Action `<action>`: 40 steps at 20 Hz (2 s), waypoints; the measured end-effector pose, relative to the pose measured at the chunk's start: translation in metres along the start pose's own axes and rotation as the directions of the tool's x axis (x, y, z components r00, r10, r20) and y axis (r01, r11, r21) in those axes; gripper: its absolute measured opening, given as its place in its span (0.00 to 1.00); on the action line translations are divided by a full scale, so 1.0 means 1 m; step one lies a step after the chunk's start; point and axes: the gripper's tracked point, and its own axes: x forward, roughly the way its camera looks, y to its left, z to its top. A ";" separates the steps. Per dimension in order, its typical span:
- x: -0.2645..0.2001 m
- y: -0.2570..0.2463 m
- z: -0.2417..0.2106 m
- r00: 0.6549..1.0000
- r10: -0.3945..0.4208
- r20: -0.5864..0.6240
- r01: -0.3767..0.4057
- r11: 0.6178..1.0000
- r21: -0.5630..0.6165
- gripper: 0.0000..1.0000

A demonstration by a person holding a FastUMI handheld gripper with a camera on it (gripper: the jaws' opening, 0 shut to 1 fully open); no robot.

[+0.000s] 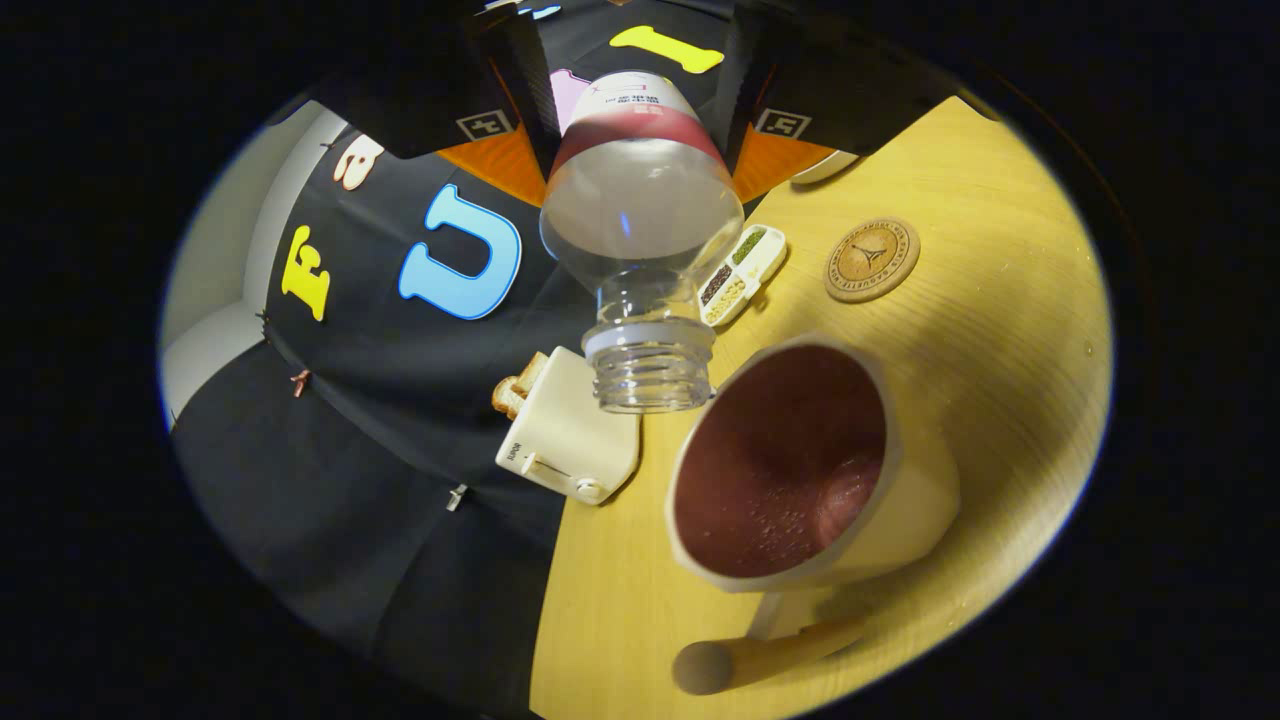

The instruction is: Take the bottle from table, then pour the juice into the cup, finally place the bottle on the coaster

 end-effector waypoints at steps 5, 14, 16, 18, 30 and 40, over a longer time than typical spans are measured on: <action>-0.017 -0.014 -0.012 1.000 -0.025 -0.016 0.028 0.958 0.286 0.72; -0.036 -0.035 -0.083 0.994 0.044 -0.101 0.059 0.560 0.826 0.72; -0.033 -0.034 -0.098 0.992 0.071 -0.103 0.063 0.425 0.903 0.72; -0.030 -0.033 -0.110 0.991 0.088 -0.102 0.074 0.275 0.959 0.72; 0.036 0.019 -0.110 1.000 0.021 -0.011 0.018 -0.400 0.917 0.72; 0.070 0.078 -0.094 0.998 0.043 -0.041 0.058 -0.563 0.824 0.73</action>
